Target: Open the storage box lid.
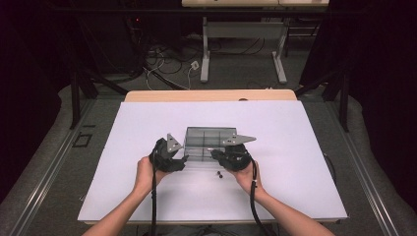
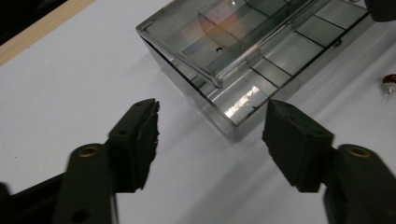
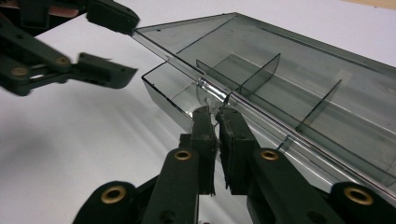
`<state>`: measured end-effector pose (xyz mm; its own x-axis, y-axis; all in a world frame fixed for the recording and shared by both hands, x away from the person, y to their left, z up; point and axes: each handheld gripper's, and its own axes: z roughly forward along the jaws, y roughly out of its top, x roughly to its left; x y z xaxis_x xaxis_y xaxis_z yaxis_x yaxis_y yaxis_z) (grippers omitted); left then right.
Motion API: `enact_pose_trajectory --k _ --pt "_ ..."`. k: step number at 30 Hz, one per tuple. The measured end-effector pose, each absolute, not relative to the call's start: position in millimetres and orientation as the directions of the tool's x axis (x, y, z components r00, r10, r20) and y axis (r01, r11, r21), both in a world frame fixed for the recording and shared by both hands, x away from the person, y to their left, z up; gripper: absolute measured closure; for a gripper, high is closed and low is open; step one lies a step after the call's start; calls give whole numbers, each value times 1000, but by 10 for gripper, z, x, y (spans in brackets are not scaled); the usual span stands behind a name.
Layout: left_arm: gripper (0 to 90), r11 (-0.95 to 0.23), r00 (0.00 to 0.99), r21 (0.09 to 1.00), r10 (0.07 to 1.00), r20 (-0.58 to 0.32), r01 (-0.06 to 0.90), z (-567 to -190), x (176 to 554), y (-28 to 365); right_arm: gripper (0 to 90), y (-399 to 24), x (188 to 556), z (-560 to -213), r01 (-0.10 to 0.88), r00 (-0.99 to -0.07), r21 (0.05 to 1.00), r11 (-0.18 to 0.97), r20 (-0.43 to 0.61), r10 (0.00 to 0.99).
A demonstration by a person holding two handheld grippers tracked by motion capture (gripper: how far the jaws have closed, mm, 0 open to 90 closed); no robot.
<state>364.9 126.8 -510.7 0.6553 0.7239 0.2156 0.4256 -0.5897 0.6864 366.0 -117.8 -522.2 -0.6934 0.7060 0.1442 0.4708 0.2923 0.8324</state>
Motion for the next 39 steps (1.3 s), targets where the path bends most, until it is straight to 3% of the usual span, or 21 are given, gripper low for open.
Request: enact_pose_trajectory --k 6,10,25,33,39 --pt "559 -573 650 732 722 238 368 -5105 3692 1231 851 -1177 3663 -5220 471 -696 830 299 142 704" --pt "620 -565 660 747 715 230 352 -5131 3686 1202 851 -1184 3663 -5192 467 -694 830 306 129 708" --pt "623 -533 651 778 727 219 333 -5170 3723 1220 663 -1506 3609 -5078 526 -666 744 411 61 743" --pt "623 -529 657 787 721 221 316 -5158 3738 1233 634 -1624 3723 -5084 559 -613 712 424 11 790" --pt "623 -547 657 778 714 242 308 -5152 3738 1235 564 -1653 3794 -5075 527 -596 730 435 -47 802"
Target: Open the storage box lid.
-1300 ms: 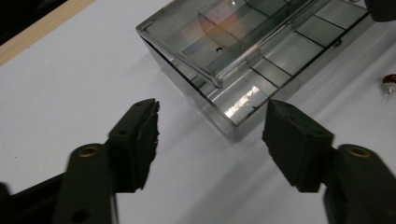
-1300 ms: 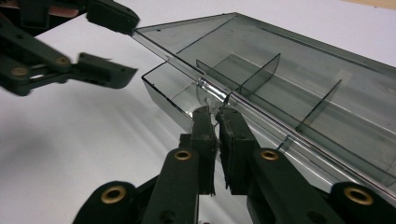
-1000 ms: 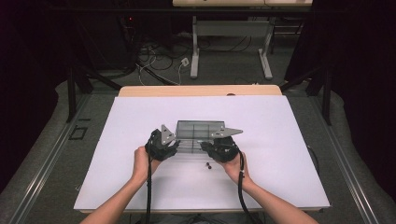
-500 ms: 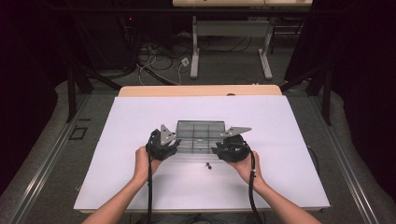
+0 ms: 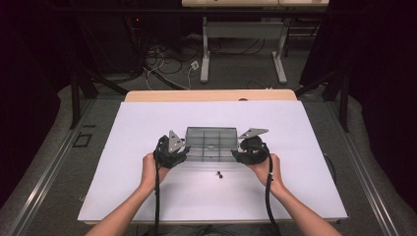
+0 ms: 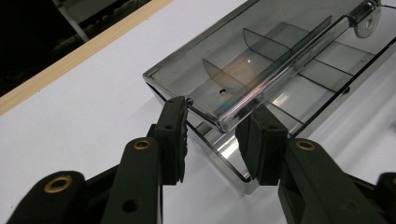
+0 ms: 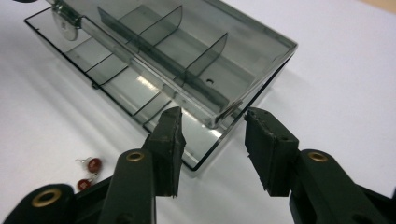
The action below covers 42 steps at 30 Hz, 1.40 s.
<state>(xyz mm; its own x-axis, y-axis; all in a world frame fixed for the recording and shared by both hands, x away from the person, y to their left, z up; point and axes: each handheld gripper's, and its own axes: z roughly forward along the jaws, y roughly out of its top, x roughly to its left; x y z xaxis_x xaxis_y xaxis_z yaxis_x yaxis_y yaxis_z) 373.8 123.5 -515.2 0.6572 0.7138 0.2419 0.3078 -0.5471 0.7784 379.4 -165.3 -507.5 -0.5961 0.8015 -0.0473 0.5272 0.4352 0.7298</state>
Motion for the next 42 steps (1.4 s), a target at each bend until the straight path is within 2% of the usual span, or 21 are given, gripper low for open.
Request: enact_pose_trajectory --k 8,12,22,36,42 --pt "632 -544 657 785 713 247 295 -5151 3736 1229 540 -1612 3805 -5040 455 -602 762 460 -117 790" --pt "650 -524 647 799 725 236 295 -5145 3742 1239 588 -1632 3825 -5043 435 -602 773 463 -133 787" --pt "663 -516 639 807 731 238 289 -5105 3721 1230 652 -1676 3822 -5016 422 -601 787 450 -129 789" --pt "668 -548 657 793 705 265 268 -4949 3811 1223 656 -1657 3868 -4910 413 -602 787 458 -141 786" --pt "684 -502 660 808 725 199 307 -4882 3911 1255 674 -1644 3926 -4827 407 -603 791 457 -144 785"
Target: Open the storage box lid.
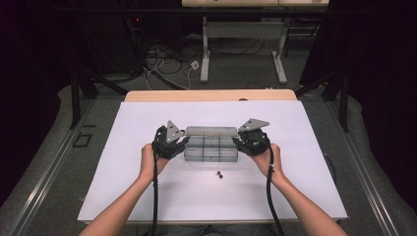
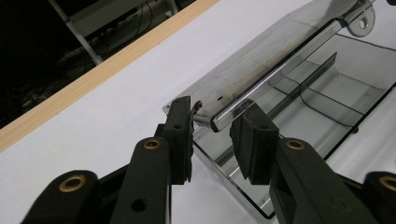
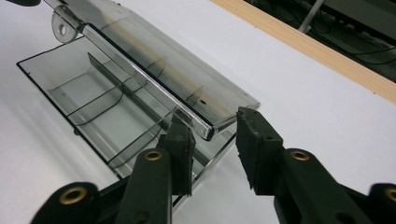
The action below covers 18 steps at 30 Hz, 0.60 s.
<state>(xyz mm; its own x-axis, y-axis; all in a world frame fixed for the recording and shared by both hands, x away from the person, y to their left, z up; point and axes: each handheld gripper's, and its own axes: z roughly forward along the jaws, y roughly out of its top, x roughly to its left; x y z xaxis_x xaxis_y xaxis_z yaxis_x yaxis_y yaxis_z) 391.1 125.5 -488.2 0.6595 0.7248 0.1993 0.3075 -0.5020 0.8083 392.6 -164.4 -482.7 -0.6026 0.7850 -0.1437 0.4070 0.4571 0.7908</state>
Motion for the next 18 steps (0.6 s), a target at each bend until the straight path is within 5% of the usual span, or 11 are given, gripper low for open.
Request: enact_pose_trajectory --k 18 --pt "714 -415 649 833 755 91 366 -4722 4277 1284 741 -1693 4268 -4686 422 -581 817 394 -90 809"
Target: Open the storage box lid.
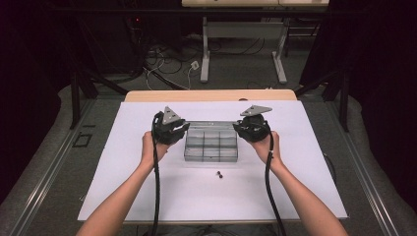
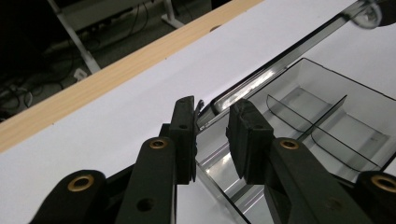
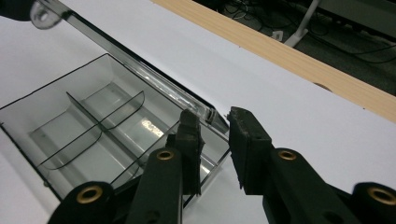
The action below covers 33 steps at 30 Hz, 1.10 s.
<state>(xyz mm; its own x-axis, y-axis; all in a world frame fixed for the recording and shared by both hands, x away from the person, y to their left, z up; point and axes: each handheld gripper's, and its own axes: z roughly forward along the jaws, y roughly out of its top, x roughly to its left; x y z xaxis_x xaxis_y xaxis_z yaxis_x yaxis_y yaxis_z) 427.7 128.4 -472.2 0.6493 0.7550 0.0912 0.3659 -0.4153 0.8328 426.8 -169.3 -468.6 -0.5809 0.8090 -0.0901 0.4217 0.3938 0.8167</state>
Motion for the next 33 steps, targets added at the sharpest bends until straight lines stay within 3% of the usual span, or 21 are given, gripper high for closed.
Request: enact_pose_trajectory --k 12,33 --pt "713 -440 643 801 760 92 405 -4837 4530 1227 805 -1723 4456 -4808 483 -540 809 335 -26 842" --pt "717 -453 606 762 789 100 463 -5039 4761 1126 811 -1671 4678 -5014 510 -488 802 313 -31 873"
